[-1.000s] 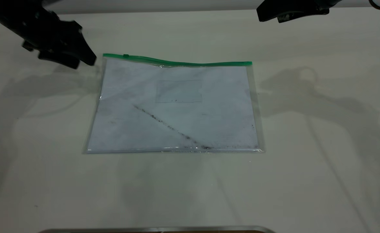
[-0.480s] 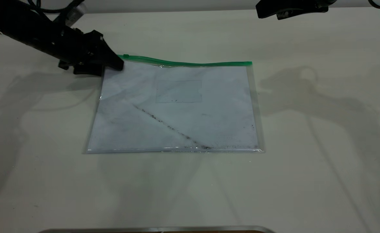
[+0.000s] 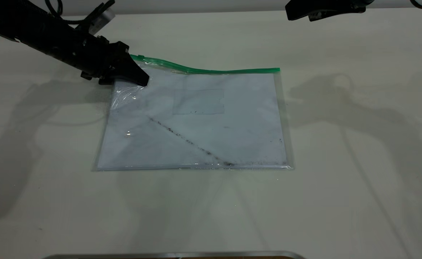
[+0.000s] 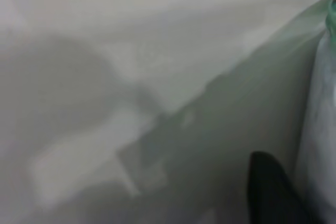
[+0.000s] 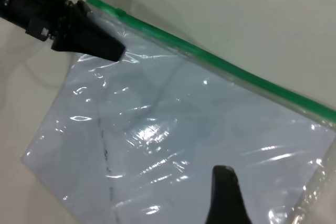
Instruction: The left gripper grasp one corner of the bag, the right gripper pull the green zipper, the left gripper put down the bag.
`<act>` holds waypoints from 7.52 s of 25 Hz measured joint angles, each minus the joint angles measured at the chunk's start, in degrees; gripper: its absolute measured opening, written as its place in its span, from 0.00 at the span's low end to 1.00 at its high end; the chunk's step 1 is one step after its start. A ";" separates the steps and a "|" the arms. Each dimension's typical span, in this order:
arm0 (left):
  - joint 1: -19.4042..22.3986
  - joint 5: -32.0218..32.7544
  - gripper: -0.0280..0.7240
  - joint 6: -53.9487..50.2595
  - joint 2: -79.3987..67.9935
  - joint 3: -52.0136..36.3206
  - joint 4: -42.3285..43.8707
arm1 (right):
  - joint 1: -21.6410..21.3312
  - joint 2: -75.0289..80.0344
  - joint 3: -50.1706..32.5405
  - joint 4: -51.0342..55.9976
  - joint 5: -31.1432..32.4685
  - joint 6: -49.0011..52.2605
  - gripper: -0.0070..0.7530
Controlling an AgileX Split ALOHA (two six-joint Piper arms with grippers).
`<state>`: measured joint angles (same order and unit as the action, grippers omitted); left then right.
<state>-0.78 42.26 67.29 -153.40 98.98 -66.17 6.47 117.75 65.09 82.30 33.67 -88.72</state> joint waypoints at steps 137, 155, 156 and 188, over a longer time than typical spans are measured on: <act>1.78 23.12 0.12 41.16 3.60 2.82 -15.37 | 2.49 34.76 38.05 -41.01 22.61 10.62 0.08; 1.25 20.80 0.13 34.16 3.66 2.82 -11.46 | 2.21 31.33 38.77 -40.82 24.23 14.09 0.34; 0.78 19.12 0.14 32.03 3.55 2.82 -10.84 | 2.21 30.12 39.22 -40.35 24.81 14.70 0.39; 0.15 20.10 0.73 -21.03 48.35 2.82 19.84 | 2.21 -51.49 22.95 -72.50 37.08 69.21 0.51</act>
<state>-0.63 62.36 46.26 -105.06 101.80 -46.33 8.68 66.26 88.04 9.80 70.75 -19.50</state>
